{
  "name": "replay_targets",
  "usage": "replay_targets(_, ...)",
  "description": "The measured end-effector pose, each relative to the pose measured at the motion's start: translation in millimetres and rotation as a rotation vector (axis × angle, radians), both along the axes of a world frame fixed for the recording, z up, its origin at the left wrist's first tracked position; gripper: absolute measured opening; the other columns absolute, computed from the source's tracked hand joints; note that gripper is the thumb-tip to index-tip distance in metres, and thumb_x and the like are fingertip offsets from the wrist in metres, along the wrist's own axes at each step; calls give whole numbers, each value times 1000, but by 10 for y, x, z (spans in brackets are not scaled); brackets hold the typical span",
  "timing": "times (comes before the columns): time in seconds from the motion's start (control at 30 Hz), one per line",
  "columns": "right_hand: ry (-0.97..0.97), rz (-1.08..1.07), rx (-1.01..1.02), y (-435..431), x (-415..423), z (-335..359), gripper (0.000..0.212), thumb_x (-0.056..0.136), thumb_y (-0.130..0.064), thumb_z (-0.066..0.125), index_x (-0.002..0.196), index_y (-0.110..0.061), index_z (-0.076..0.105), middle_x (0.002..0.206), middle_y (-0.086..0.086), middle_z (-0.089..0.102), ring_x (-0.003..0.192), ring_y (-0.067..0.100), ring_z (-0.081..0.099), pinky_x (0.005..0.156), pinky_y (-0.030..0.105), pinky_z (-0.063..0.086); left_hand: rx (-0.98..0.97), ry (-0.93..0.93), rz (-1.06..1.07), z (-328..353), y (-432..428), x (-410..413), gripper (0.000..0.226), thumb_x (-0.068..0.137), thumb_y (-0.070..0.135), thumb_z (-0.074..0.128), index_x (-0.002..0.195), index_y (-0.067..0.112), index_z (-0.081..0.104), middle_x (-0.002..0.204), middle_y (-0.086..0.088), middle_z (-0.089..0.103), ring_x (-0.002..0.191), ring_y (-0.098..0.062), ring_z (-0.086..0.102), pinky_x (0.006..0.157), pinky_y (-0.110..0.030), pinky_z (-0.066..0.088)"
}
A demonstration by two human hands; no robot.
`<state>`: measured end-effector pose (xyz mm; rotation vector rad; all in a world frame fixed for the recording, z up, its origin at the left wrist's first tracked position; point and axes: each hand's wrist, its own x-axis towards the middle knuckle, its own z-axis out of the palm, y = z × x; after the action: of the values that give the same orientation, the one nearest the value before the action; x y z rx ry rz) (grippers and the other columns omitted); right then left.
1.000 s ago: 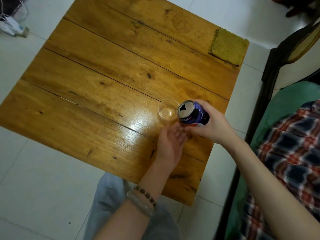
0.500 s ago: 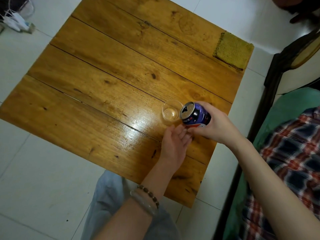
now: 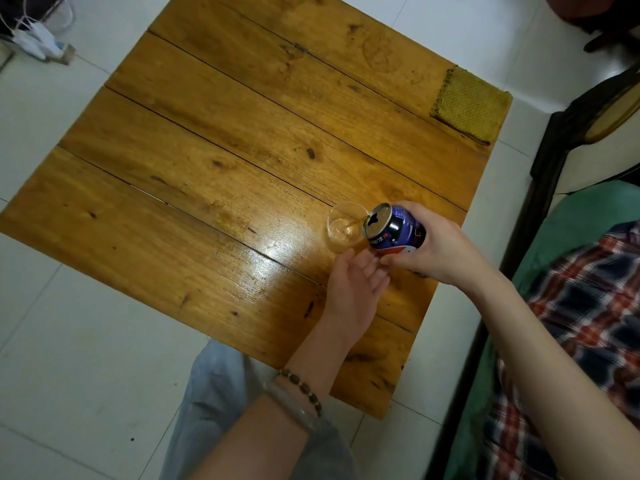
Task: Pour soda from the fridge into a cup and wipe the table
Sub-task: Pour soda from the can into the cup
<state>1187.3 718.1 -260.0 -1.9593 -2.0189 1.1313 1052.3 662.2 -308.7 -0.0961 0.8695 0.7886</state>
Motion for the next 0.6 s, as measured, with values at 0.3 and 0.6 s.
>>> replay_targets(0.3,-26,6,-9,18,13,10,81,62,-35,83,132,-27,43,116,-4,57,103,16,55,92,39,49,-21,-15,5,65,19,-4,55,101,39,18,141,8,39,142,-12,47,133,-20,41,114,-34,24)
replay_targets(0.6,-35,18,-3,50,9,76,80,63,-36,82,132,-28,43,117,-4,56,104,15,54,91,35,48,-22,-40,13,180,58,-15,55,101,39,17,142,8,38,145,-12,43,135,-21,37,115,-35,21)
